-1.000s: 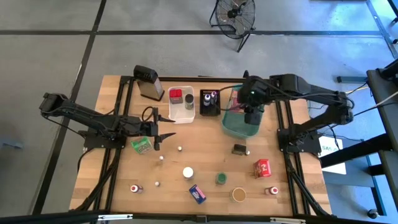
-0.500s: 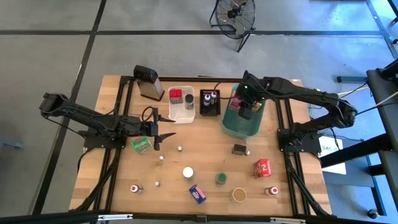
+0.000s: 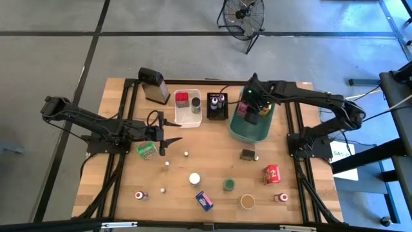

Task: Pick & Place Kitchen Items
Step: Put the purple cereal box into the green bin

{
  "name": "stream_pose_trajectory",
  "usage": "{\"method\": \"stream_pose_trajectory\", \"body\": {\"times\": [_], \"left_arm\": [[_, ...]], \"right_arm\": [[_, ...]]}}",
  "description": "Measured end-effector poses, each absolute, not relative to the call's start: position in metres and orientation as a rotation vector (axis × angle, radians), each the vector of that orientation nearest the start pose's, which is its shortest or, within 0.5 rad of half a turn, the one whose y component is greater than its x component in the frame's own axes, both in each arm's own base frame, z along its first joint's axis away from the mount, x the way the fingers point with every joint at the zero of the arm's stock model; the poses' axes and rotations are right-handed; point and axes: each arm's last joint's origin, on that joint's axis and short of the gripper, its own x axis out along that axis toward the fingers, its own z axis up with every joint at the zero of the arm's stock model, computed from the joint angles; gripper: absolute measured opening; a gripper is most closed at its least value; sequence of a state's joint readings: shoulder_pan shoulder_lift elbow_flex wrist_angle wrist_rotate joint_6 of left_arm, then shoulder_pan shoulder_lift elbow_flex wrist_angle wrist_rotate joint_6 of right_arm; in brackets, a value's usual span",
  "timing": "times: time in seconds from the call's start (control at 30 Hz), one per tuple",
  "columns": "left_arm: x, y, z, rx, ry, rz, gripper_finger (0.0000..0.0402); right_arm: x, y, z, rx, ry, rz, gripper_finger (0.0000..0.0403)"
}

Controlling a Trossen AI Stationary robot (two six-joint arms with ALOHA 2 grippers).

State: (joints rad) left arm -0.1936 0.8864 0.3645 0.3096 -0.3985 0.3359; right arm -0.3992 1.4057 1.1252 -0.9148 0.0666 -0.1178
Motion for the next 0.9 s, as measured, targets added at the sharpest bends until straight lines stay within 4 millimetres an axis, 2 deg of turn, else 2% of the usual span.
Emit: {"method": "stream_pose_trajectory", "body": {"times": [0.17,0.37,0.9], "left_arm": [[0.186,-0.025,0.218,0.396,0.236,0.168,0.0237],[0.186,-0.025,0.218,0.395,0.237,0.168,0.0237],[0.186,-0.025,0.218,0.395,0.237,0.168,0.0237]], "right_arm": [[0.25,-0.108,0.252,0.084,1.253,-0.315,0.0146],[0.254,-0.11,0.244,0.089,1.283,-0.31,0.0174],[0.256,-0.113,0.241,0.111,1.278,-0.296,0.0253]]}}
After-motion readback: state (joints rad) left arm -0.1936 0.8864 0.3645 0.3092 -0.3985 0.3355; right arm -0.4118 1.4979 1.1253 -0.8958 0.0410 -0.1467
